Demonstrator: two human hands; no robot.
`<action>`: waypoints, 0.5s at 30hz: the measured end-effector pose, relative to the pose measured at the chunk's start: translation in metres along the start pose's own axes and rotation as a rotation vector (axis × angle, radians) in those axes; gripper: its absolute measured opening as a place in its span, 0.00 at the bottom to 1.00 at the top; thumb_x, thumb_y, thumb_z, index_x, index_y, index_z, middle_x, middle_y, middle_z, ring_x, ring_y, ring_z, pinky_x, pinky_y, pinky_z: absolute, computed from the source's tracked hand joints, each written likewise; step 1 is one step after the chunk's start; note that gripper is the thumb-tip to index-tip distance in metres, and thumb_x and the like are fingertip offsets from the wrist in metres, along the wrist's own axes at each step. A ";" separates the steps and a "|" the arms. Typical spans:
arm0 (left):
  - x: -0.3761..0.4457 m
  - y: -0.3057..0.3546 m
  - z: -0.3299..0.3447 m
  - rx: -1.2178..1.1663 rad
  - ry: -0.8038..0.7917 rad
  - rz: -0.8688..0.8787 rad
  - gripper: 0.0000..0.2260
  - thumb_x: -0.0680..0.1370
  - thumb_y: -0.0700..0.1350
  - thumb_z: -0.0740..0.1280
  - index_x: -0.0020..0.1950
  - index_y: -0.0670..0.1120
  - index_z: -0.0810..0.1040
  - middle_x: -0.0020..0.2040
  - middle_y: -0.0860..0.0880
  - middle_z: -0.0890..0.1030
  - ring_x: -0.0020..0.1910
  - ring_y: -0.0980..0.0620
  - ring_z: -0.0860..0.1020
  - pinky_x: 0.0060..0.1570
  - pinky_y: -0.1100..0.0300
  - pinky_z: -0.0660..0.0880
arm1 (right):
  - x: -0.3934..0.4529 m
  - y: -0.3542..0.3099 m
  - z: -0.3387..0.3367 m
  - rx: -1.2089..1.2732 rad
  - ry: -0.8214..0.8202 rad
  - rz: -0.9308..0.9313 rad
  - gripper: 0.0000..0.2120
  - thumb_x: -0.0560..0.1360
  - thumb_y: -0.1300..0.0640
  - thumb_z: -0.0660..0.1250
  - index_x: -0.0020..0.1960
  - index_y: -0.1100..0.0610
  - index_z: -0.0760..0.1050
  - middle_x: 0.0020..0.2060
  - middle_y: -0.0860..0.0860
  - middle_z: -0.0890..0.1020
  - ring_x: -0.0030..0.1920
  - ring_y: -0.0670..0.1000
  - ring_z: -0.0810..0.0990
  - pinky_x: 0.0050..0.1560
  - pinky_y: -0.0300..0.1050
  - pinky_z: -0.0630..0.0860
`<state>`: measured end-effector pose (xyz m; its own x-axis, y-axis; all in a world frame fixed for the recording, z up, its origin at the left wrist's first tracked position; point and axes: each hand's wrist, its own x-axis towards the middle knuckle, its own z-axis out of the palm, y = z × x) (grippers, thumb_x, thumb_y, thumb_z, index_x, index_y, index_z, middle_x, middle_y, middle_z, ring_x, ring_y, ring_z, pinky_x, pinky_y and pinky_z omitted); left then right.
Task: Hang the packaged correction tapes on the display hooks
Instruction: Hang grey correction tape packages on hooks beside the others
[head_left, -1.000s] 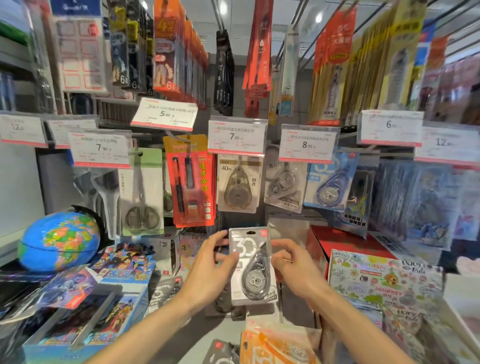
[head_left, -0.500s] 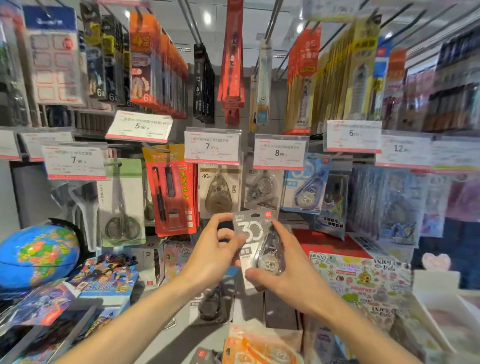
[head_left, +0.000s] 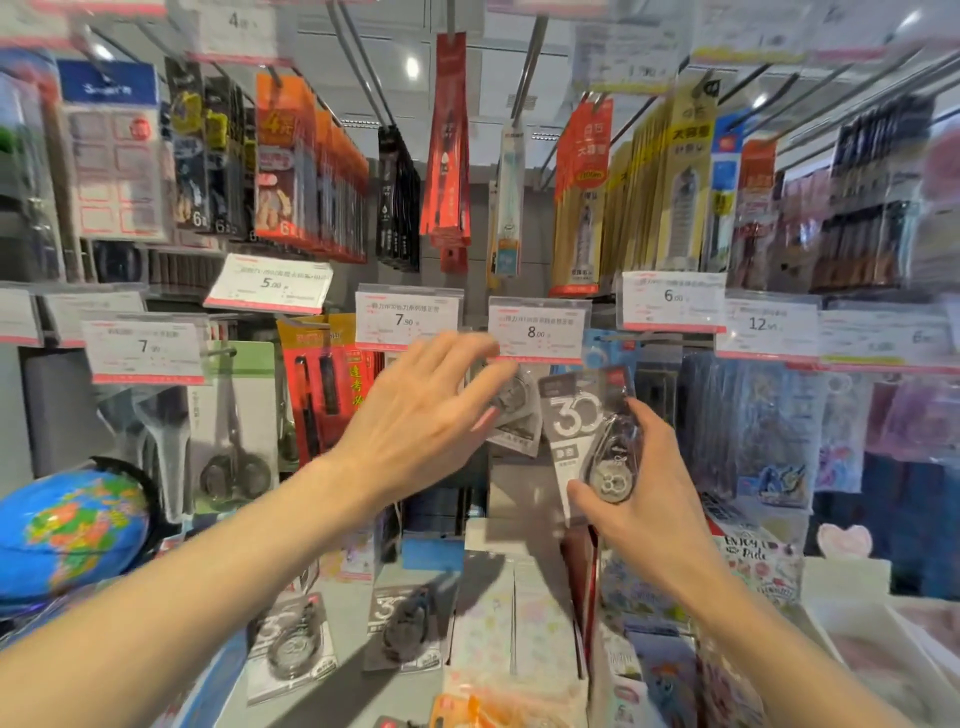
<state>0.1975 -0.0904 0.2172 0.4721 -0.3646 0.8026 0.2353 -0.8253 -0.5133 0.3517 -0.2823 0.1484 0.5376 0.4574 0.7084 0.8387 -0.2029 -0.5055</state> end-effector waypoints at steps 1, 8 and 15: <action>0.007 -0.004 0.000 0.043 0.013 0.016 0.19 0.74 0.47 0.74 0.62 0.41 0.78 0.61 0.40 0.79 0.55 0.43 0.78 0.48 0.50 0.78 | 0.001 0.000 -0.001 -0.011 0.012 -0.010 0.46 0.71 0.48 0.76 0.78 0.47 0.50 0.74 0.45 0.60 0.73 0.47 0.63 0.71 0.45 0.64; 0.033 -0.021 -0.002 0.106 -0.012 0.000 0.20 0.75 0.47 0.73 0.65 0.42 0.76 0.63 0.42 0.78 0.60 0.41 0.77 0.53 0.48 0.73 | 0.002 0.005 -0.001 -0.067 0.035 -0.050 0.45 0.72 0.48 0.75 0.78 0.47 0.50 0.71 0.47 0.61 0.69 0.48 0.65 0.64 0.40 0.63; 0.039 -0.026 -0.017 -0.091 0.026 -0.052 0.16 0.84 0.53 0.61 0.64 0.43 0.78 0.59 0.47 0.82 0.57 0.45 0.78 0.51 0.51 0.74 | 0.006 -0.006 0.002 -0.055 0.026 -0.110 0.44 0.73 0.48 0.74 0.79 0.49 0.50 0.72 0.48 0.61 0.71 0.49 0.64 0.69 0.45 0.65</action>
<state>0.1951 -0.0906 0.2666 0.4386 -0.3307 0.8356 0.1796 -0.8788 -0.4421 0.3498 -0.2763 0.1548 0.4436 0.4571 0.7709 0.8958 -0.2000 -0.3969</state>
